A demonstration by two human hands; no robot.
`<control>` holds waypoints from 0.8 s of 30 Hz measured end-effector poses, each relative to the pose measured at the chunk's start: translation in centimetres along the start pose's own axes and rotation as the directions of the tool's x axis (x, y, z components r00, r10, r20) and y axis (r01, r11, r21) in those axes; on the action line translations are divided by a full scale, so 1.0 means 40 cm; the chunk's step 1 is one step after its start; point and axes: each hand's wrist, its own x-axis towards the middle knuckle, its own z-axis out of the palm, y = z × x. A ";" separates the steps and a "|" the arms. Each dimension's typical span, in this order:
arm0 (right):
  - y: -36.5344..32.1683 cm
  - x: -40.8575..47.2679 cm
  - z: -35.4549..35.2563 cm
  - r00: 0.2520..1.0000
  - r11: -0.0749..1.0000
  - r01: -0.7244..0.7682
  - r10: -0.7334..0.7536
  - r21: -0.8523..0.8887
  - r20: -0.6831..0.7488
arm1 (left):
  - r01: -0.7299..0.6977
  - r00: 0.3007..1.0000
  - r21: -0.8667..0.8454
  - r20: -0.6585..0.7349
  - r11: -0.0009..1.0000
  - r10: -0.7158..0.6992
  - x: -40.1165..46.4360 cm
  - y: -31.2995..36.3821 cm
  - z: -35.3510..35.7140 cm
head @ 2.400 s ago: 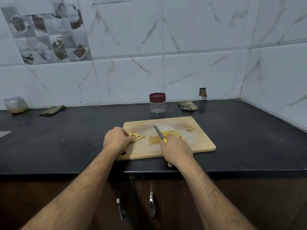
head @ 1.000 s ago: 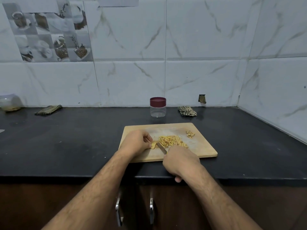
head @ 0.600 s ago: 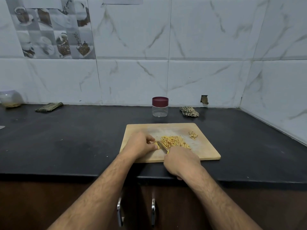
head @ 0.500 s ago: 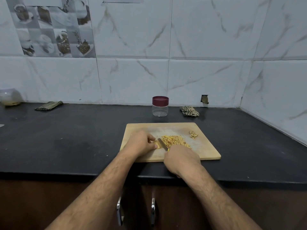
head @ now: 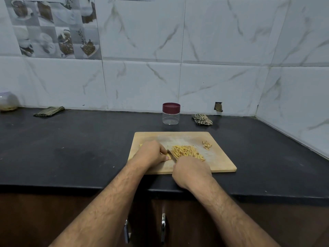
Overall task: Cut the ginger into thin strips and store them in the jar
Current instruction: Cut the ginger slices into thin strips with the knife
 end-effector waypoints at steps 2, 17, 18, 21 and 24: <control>-0.002 -0.001 0.000 1.000 1.000 0.008 -0.008 -0.004 -0.002 | -0.001 1.000 -0.011 0.005 1.000 0.001 -0.001 -0.006 0.003; -0.023 -0.006 -0.010 0.998 0.999 -0.012 0.015 -0.051 0.059 | 0.008 1.000 0.029 -0.001 1.000 -0.008 -0.017 -0.001 0.006; -0.024 -0.009 -0.009 0.998 0.998 -0.010 0.014 -0.065 0.058 | 0.015 1.000 0.028 -0.005 0.999 -0.015 -0.016 -0.003 0.007; -0.022 -0.020 0.001 0.999 0.996 -0.011 0.015 -0.086 0.051 | 0.038 0.999 0.038 -0.022 0.999 -0.037 -0.020 -0.004 0.010; -0.001 -0.038 0.019 0.997 0.996 -0.045 0.050 -0.080 0.062 | 0.045 0.998 0.049 -0.040 0.998 -0.043 -0.025 -0.003 0.011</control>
